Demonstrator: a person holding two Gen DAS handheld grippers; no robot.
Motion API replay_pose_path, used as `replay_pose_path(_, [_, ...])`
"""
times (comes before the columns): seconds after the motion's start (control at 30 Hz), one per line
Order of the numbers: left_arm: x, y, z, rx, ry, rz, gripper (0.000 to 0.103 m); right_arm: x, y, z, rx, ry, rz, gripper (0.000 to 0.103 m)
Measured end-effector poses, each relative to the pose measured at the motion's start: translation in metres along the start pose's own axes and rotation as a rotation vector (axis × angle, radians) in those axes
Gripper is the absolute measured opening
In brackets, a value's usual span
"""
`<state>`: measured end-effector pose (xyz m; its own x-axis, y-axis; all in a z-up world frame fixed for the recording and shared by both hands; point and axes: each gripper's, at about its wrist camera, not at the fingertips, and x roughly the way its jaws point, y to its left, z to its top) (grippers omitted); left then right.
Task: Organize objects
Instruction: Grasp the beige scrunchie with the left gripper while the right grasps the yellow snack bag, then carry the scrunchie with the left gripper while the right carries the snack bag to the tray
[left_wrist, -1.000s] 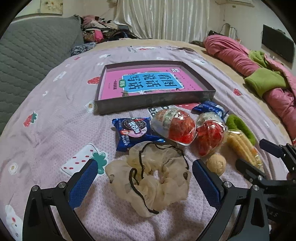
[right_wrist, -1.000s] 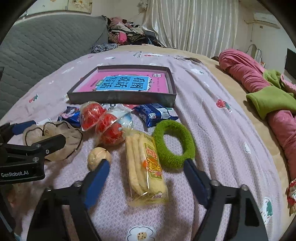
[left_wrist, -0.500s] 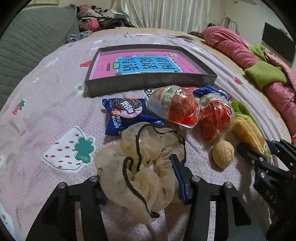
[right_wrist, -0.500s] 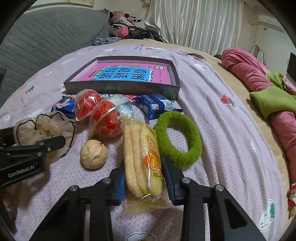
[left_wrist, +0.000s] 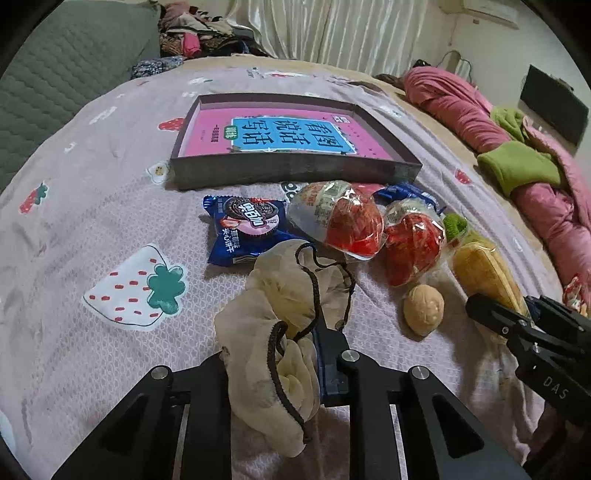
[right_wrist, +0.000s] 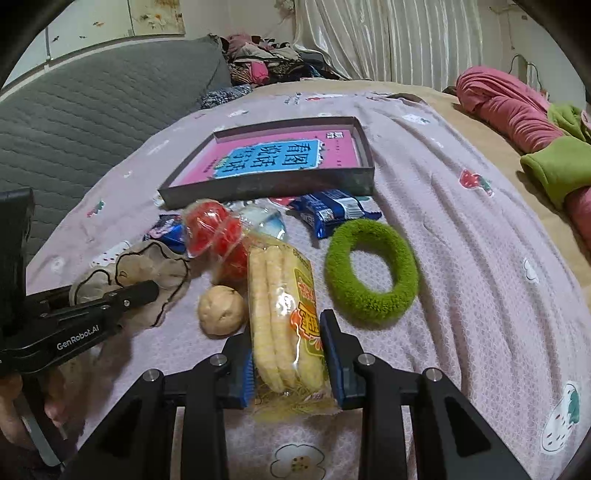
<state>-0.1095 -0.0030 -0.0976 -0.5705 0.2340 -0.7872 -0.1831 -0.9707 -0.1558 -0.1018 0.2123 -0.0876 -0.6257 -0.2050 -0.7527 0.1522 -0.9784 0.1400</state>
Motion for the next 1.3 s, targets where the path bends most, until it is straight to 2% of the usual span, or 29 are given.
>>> replay_pose_path(0.53, [-0.039, -0.015, 0.0, 0.019, -0.081, -0.014, 0.019, -0.032, 0.009, 0.003, -0.014, -0.067, 0.038, 0.031])
replay_pose_path(0.83, [-0.062, -0.019, -0.002, 0.038, -0.122, 0.024, 0.018, -0.049, 0.016, 0.007, -0.018, -0.111, 0.053, 0.031])
replay_pose_path(1.3, [-0.095, -0.012, 0.016, 0.017, -0.17, 0.037, 0.017, -0.067, 0.022, 0.035, -0.009, -0.142, 0.074, 0.03])
